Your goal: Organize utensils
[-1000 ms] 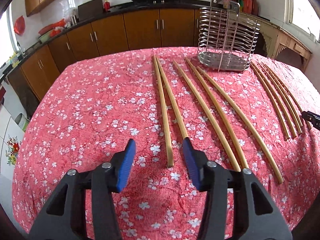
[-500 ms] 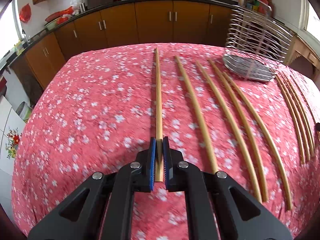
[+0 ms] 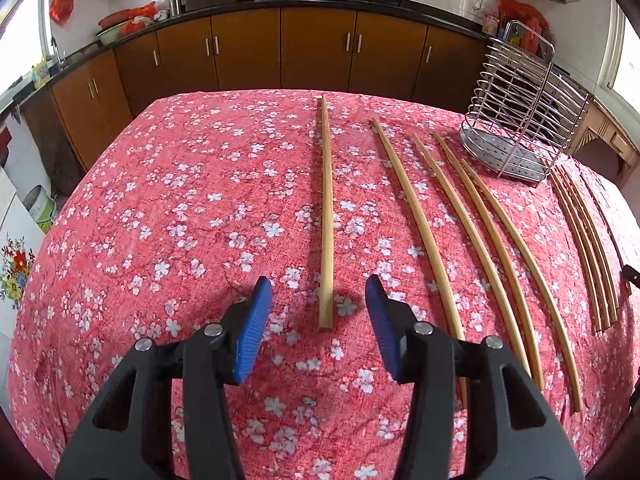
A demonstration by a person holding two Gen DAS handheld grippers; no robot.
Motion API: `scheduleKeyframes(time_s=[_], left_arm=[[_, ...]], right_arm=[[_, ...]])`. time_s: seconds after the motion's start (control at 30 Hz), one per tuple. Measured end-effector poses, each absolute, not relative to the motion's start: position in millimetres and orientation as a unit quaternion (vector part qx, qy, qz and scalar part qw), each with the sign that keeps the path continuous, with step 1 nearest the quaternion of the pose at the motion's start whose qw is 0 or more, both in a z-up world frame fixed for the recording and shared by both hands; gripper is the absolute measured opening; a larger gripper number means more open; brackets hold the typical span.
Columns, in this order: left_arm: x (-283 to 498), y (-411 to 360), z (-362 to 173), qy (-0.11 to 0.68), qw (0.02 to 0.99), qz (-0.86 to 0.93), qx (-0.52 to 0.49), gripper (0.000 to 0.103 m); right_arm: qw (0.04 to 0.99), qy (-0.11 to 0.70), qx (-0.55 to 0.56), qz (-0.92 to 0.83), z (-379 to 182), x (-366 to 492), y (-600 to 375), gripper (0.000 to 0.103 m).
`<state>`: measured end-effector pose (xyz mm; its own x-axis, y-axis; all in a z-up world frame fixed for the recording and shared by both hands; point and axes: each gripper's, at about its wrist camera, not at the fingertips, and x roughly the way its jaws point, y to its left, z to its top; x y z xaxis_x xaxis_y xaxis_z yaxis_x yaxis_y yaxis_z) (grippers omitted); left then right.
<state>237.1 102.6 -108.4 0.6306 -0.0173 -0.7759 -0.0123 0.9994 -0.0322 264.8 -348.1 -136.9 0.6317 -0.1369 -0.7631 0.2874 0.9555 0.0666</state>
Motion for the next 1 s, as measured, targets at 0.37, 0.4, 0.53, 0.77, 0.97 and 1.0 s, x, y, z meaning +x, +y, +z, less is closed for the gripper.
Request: scheduleKeyframes(time_s=[0.37,0.4,0.53,0.77,0.97,1.0], left_arm=[[227,91,-108,0.430,0.903,0.007,0.010,0.007],[227,90,-108,0.430,0.903,0.005,0.012,0.007],[218,92,-107,0.428,0.904,-0.004,0.007,0.007],[187,97,-74,0.377,0.926,-0.017,0.009,0.006],[165,97,-27,0.311,0.950,-0.020,0.002,0.006],[162,97,-17,0.297,0.955,-0.020,-0.003,0.006]], right_arm=[[0.899,0.413,0.098,-0.111,-136,246,-343,0.008],[0.899,0.412,0.100,-0.109,-136,245,-344,0.008],[0.904,0.402,0.101,-0.105,-129,232,-341,0.008],[0.927,0.354,0.077,-0.097,-92,204,-331,0.008],[0.947,0.301,0.062,-0.089,-55,183,-322,0.008],[0.951,0.289,0.061,-0.088,-47,180,-321,0.008]])
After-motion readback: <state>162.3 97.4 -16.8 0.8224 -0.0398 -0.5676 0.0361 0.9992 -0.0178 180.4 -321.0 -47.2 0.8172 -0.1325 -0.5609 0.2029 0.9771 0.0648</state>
